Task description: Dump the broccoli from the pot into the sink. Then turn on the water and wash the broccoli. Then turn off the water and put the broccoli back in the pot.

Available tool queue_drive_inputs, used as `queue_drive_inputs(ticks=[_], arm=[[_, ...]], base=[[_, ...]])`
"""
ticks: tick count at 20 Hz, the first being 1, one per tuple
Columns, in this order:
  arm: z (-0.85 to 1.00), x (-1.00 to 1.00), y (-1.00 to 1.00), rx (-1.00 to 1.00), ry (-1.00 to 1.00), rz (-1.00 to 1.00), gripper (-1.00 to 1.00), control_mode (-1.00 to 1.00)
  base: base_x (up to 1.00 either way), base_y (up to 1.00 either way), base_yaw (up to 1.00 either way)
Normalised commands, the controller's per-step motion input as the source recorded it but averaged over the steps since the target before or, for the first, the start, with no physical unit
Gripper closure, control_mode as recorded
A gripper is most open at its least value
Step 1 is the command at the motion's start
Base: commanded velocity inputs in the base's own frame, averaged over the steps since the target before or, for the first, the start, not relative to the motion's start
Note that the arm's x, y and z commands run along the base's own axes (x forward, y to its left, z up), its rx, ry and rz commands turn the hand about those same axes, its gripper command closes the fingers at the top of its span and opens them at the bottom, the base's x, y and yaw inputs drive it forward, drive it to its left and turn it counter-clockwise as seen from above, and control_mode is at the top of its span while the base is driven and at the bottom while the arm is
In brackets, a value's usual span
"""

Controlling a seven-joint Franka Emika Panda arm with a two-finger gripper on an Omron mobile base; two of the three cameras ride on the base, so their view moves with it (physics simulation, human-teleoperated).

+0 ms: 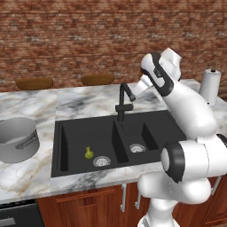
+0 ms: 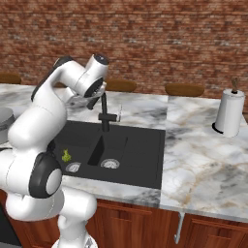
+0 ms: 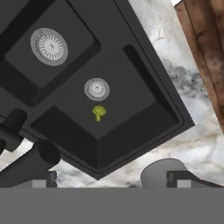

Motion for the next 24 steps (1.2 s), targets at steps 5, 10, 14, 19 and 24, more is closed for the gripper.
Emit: queue_drive_inputs(ticks=[5,10,14,19,24], arm=[[-0.01,0.0,0.53,-0.09,0.17,-0.01,-1.0,-1.0],[-0.09,0.0,0.39,-0.03,0.03,-0.08,-1.0,-1.0],[-0.12,0.0,0.27,0.0,0.0,-0.12,-1.0,-1.0],[-0.22,0.0,0.44,0.0,0.0,-0.17,-1.0,-1.0],[-0.25,0.0,0.43,-0.03,0.0,-0.22,-1.0,-1.0]], base=[[0.0,0.0,0.0],[0.0,0.0,0.0],[0.0,0.0,0.0],[0.0,0.0,0.0],[0.0,0.0,0.0]])
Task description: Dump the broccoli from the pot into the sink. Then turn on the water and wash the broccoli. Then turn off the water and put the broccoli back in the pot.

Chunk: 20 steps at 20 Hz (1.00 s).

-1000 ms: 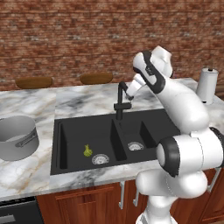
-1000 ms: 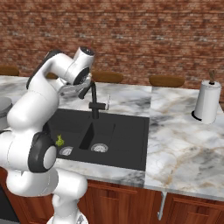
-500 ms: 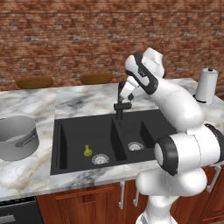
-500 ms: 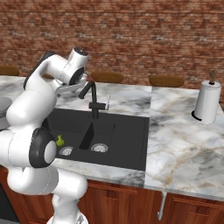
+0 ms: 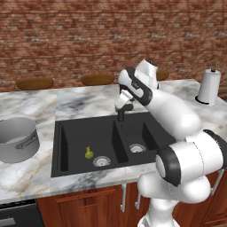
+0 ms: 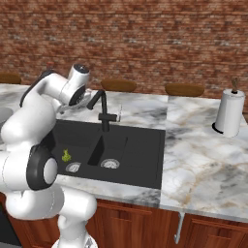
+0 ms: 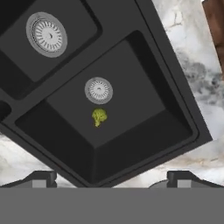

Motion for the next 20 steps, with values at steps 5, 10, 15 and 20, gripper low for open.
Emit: queue_drive_inputs(ticks=[5,10,15,20], arm=[[-0.27,0.0,0.46,-0.08,0.0,-0.28,-1.0,-1.0],[-0.18,0.0,0.42,-0.08,0.04,-0.29,-1.0,-1.0],[-0.19,0.0,0.45,-0.07,0.02,-0.29,-1.0,-1.0],[-0.01,0.0,0.38,-0.01,0.05,-0.27,-1.0,-1.0]], base=[[0.0,0.0,0.0],[0.0,0.0,0.0],[0.0,0.0,0.0],[0.0,0.0,0.0]])
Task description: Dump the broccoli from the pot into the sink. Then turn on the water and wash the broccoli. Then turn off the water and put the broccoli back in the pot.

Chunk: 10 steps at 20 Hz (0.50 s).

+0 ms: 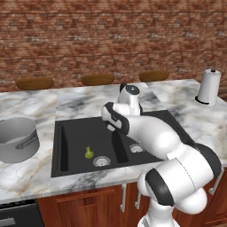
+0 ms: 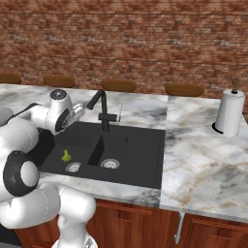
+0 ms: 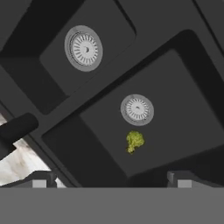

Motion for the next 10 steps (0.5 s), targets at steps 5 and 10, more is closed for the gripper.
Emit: queue_drive_inputs(ticks=[5,10], arm=[[0.0,0.0,0.37,0.0,0.06,-0.25,-1.0,-1.0],[0.04,0.0,0.36,0.01,0.07,-0.25,-1.0,-1.0]], base=[[0.0,0.0,0.0],[0.0,0.0,0.0]])
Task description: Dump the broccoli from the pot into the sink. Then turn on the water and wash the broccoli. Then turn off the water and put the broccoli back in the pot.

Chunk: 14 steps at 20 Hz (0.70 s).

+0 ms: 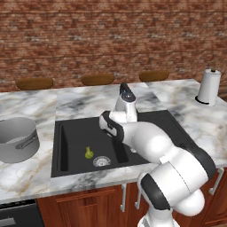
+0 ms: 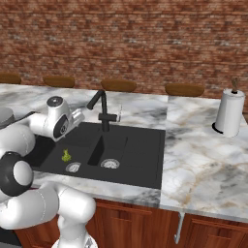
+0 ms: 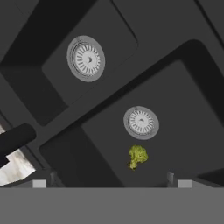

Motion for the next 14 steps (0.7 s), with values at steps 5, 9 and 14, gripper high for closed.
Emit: queue_drive_inputs(ticks=[5,9,14], arm=[[0.05,0.0,0.38,0.04,0.06,-0.26,-1.0,-1.0],[0.15,0.0,0.44,0.07,0.03,-0.26,-1.0,-1.0],[0.28,0.06,0.53,0.09,0.04,-0.27,-1.0,-1.0]], base=[[0.0,0.0,0.0],[0.0,0.0,0.0],[0.0,0.0,0.0]])
